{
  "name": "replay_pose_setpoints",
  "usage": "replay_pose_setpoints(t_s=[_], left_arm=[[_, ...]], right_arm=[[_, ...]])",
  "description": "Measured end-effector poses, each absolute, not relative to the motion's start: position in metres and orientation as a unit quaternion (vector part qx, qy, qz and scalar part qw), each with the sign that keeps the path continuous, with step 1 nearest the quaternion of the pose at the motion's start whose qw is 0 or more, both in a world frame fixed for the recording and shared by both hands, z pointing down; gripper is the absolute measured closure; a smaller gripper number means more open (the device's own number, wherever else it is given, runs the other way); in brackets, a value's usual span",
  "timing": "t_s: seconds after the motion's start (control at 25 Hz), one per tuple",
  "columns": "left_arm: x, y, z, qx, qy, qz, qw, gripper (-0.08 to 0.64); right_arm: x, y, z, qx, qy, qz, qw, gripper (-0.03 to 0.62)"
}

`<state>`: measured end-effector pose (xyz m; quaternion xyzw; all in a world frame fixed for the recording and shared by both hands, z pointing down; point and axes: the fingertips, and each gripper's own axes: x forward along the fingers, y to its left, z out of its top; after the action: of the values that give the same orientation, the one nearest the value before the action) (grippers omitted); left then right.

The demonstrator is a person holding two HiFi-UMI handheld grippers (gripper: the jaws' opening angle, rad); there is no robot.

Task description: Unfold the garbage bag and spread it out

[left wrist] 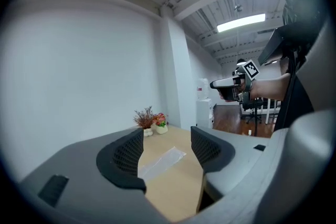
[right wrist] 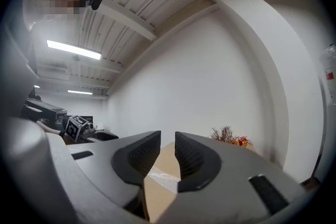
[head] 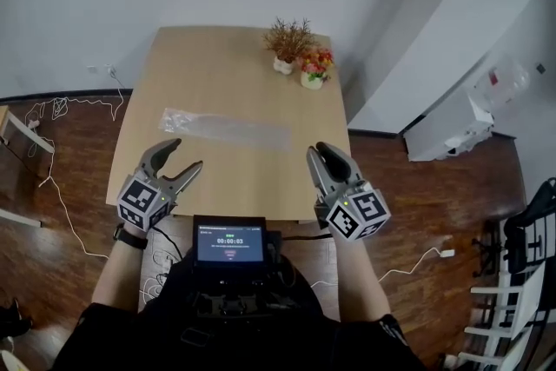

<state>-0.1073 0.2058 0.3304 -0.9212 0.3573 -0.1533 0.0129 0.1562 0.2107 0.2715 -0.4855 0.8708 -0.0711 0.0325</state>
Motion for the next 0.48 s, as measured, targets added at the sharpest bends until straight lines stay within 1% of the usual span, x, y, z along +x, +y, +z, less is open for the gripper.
replay_pose_setpoints(t_s=[0.28,0.48], left_arm=[[-0.079,0.187,0.342,-0.919,0.341,-0.194,0.028,0.281],[-0.07,0.164,0.349,-0.922,0.329,-0.201,0.029,0.295]], right_arm=[[0.167,0.209,0.279,-0.483,0.871,-0.079,0.028,0.486],[0.168,0.201,0.283,-0.49,0.868,-0.079,0.023,0.486]])
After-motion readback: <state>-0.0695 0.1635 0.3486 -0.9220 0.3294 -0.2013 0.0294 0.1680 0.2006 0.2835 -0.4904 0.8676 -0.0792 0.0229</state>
